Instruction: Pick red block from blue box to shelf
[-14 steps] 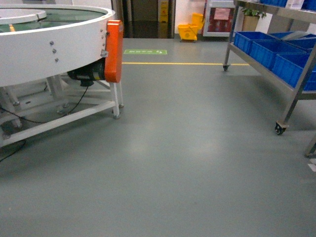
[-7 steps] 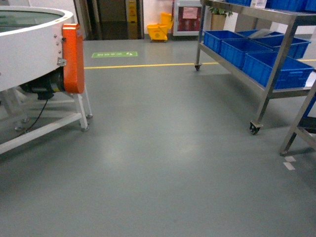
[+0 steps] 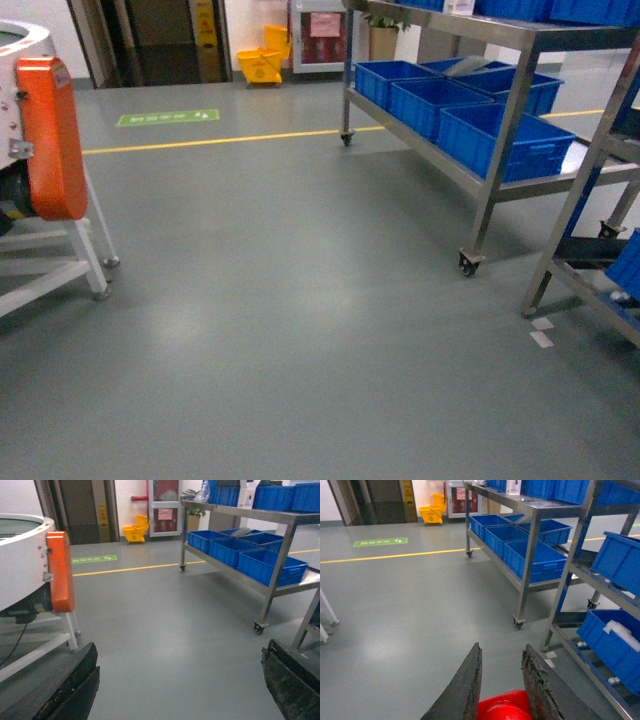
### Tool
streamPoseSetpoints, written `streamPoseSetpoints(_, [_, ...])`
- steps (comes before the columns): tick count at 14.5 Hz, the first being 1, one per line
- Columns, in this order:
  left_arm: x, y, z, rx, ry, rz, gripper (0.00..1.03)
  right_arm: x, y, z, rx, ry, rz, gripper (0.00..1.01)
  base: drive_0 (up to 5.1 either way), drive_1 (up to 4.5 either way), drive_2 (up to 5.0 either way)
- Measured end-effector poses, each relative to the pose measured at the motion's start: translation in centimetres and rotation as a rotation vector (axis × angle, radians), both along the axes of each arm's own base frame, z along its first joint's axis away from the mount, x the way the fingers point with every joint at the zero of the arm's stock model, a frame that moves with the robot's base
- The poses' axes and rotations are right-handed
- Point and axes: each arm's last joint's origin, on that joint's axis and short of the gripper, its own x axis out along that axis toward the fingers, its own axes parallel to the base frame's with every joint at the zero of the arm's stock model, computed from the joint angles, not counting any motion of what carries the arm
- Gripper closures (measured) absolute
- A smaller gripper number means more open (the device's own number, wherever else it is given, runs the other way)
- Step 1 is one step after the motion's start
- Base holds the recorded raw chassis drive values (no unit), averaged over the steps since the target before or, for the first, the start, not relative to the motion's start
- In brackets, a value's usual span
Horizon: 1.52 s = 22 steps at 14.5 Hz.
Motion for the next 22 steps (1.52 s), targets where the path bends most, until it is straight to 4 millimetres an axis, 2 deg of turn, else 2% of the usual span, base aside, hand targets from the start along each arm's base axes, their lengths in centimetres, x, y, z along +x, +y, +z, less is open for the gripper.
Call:
streamPoseSetpoints(2, [0.00, 0.00, 0.00, 0.000, 0.000, 0.001, 0.05, 0.02, 0.01, -0.03, 0.000, 0.003, 0.001, 0.81, -1.7, 2.58, -6.0])
streamPoseSetpoints(22, [0.00, 0.00, 0.00, 0.000, 0.000, 0.000, 0.05, 0.03, 0.01, -0.05, 0.000, 0.004, 0.002, 0.81, -1.6, -1.63, -1.6])
